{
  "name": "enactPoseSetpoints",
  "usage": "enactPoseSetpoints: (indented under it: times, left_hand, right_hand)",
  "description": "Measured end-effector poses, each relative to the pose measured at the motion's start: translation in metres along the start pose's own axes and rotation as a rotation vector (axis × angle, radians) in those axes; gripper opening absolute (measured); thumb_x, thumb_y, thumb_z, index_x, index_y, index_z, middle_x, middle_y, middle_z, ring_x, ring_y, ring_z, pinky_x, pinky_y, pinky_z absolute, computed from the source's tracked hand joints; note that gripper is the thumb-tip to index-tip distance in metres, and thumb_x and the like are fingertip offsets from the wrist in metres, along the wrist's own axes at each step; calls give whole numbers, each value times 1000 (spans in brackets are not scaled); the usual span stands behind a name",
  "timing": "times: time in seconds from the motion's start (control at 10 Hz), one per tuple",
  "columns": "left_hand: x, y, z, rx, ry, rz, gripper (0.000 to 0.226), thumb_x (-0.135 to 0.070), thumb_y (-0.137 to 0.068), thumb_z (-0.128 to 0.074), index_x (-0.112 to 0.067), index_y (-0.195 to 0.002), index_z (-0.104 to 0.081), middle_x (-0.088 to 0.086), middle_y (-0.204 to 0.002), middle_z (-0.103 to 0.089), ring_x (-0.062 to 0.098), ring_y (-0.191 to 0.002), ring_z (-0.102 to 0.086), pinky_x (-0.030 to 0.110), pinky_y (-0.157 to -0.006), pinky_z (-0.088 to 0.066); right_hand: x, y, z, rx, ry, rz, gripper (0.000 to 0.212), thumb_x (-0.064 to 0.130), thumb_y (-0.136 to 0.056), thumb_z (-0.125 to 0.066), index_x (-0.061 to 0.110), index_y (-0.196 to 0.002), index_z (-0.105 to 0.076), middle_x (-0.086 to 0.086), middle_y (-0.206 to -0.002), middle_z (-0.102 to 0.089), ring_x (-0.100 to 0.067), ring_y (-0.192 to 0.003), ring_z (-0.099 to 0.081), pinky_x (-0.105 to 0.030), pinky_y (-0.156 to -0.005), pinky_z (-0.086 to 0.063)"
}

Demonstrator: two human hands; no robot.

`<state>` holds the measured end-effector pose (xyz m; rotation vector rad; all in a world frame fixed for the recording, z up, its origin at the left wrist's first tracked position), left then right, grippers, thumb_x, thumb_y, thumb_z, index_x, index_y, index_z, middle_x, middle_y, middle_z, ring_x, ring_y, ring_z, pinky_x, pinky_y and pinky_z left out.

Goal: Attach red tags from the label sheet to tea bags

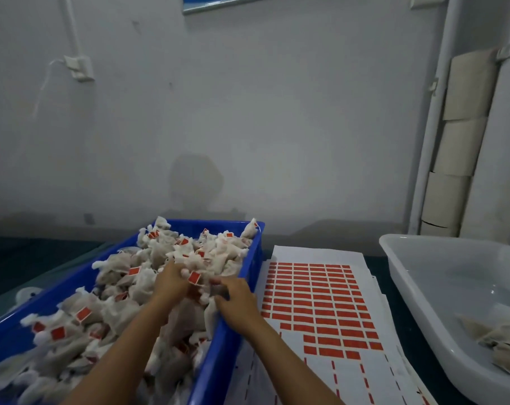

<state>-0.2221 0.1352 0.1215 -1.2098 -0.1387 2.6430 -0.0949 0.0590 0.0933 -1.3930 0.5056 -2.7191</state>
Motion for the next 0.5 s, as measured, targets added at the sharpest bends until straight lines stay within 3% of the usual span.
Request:
enactPoseSetpoints:
  times: [0.2,0.3,0.4,0.5]
  left_hand:
    - [15,-4,-11,-31,-144,75,11,-20,-84,-63,-13,-84,-54,7,-83,-64,18,-75,-61,36,-73,-53]
    - [9,3,-11,-78,-287,61,13,-22,-88,-57,-14,-93,-48,9,-96,-60,19,-83,-57,34,-77,-51]
    - [-6,10,-9,-85,-497,18,31,-24,-88,-56,-12,-115,-46,11,-118,-55,24,-107,-53,36,-92,-47]
    - [-38,32,-1,-54,-830,-20,46,-30,-89,-52,-15,-130,-36,10,-136,-43,26,-127,-40,40,-106,-36]
  right_hand:
    - [5,-5,-4,152,137,-104,46,9,-88,-40,32,-126,-48,-3,-139,-32,-24,-135,-20,-50,-109,-16]
    - [14,4,0,177,172,-82,43,8,-86,-39,29,-122,-50,-3,-135,-39,-22,-134,-18,-54,-108,-17]
    - [17,10,3,144,86,-26,31,9,-87,-40,18,-111,-56,-5,-128,-48,-23,-129,-29,-53,-107,-25]
    - [17,34,13,48,-70,-15,34,10,-90,-44,20,-120,-55,4,-132,-47,-11,-127,-35,-30,-106,-30]
Point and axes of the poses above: each hand's wrist, its own y-axis away from the middle knuckle, its own z-axis out of the back of the hand, x = y × z, the point moved 1 cm from there along -y, towards the middle knuckle
